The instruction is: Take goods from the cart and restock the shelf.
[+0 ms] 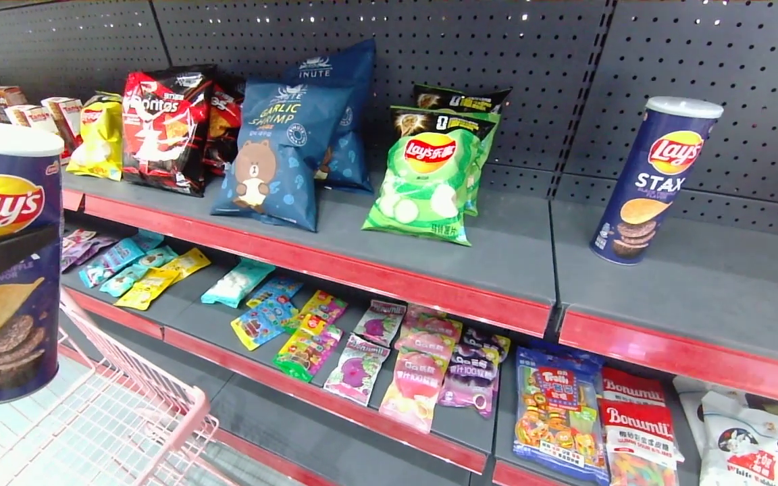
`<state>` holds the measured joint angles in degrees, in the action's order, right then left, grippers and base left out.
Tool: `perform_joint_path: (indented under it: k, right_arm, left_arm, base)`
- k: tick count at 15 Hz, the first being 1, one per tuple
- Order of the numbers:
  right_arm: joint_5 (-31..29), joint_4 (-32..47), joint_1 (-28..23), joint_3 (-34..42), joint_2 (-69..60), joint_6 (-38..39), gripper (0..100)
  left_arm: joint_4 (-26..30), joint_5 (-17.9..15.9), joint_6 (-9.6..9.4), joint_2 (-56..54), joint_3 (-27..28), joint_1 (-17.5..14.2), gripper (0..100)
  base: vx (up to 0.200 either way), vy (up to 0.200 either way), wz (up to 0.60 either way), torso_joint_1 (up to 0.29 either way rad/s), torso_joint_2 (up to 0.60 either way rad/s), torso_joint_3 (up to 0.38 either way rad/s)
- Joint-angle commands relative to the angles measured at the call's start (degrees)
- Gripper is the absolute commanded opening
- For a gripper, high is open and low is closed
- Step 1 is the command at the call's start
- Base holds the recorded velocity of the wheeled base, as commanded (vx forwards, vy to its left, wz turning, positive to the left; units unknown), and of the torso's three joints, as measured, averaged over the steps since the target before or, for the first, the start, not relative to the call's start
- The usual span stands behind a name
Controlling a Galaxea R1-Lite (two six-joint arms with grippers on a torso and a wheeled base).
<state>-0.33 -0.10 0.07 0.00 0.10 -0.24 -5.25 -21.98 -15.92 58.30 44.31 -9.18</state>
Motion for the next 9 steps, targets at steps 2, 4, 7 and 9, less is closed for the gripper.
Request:
perform_joint_path:
  k: [2,4,7,9]
  right_arm:
    - [-0.02,0.01,0.01,0.00,-0.01,-0.02,100]
    - [-0.02,0.01,0.01,0.00,-0.01,-0.02,100]
    - [-0.02,0.01,0.01,0.00,-0.01,-0.02,100]
    - [-0.02,0.01,0.01,0.00,-0.01,-0.02,100]
  left_arm:
    - [-0.02,0.01,-0.08,0.15,-0.10,0.74,0]
    - [-0.02,0.01,-0.08,0.33,-0.02,1.09,0]
    - [-0.02,0.01,-0.87,0.59,-0.02,1.18,0]
    - [-0.02,0.01,-1.22,0.77,-0.10,1.27,0]
  base:
    - [0.000,0.000,0.00,0.259,-0.58,-0.325]
    - [0.000,0.000,0.00,0.273,-0.61,-0.334]
    - [0.000,0.000,0.00,0.219,-0.48,-0.256]
    - [0.000,0.000,0.00,0.190,-0.38,-0.212]
